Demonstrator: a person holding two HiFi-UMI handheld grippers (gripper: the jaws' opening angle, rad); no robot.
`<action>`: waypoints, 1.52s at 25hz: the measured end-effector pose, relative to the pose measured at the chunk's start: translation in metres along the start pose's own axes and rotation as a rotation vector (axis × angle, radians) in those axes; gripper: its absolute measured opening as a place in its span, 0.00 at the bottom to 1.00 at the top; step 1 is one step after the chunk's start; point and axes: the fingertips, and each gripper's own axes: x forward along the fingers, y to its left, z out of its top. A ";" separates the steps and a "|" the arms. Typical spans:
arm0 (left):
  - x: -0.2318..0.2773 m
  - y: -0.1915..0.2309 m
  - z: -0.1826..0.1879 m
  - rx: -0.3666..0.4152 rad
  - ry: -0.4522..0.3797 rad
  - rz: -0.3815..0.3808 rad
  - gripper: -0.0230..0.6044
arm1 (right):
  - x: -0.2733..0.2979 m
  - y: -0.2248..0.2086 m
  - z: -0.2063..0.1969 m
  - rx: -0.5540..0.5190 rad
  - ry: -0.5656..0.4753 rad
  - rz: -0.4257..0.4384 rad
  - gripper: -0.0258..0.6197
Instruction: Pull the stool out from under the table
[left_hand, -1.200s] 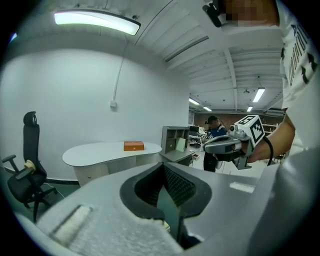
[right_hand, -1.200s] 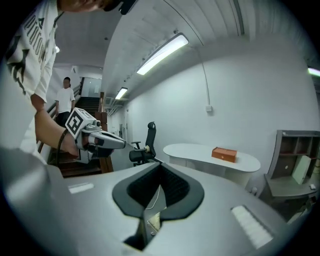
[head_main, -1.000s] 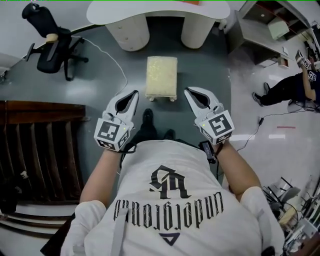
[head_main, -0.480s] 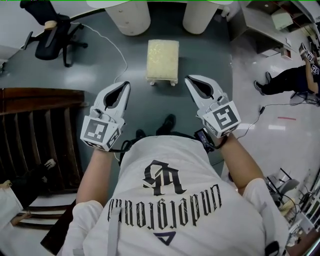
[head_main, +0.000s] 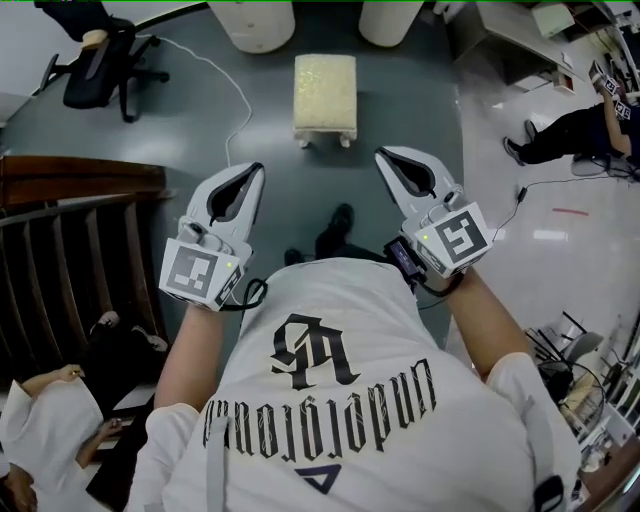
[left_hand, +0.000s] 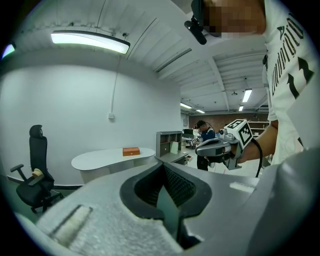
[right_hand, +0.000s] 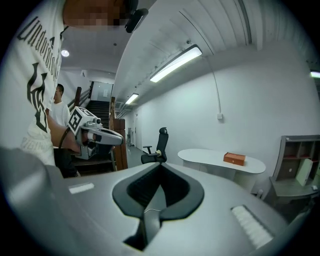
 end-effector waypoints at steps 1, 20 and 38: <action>-0.010 -0.004 -0.001 -0.003 -0.011 0.001 0.05 | -0.004 0.010 0.001 -0.004 0.000 -0.002 0.04; -0.184 -0.053 -0.003 0.019 -0.117 -0.033 0.05 | -0.061 0.196 0.032 -0.036 -0.053 -0.056 0.04; -0.248 -0.041 -0.014 0.000 -0.137 0.011 0.05 | -0.061 0.255 0.044 -0.048 -0.070 -0.034 0.04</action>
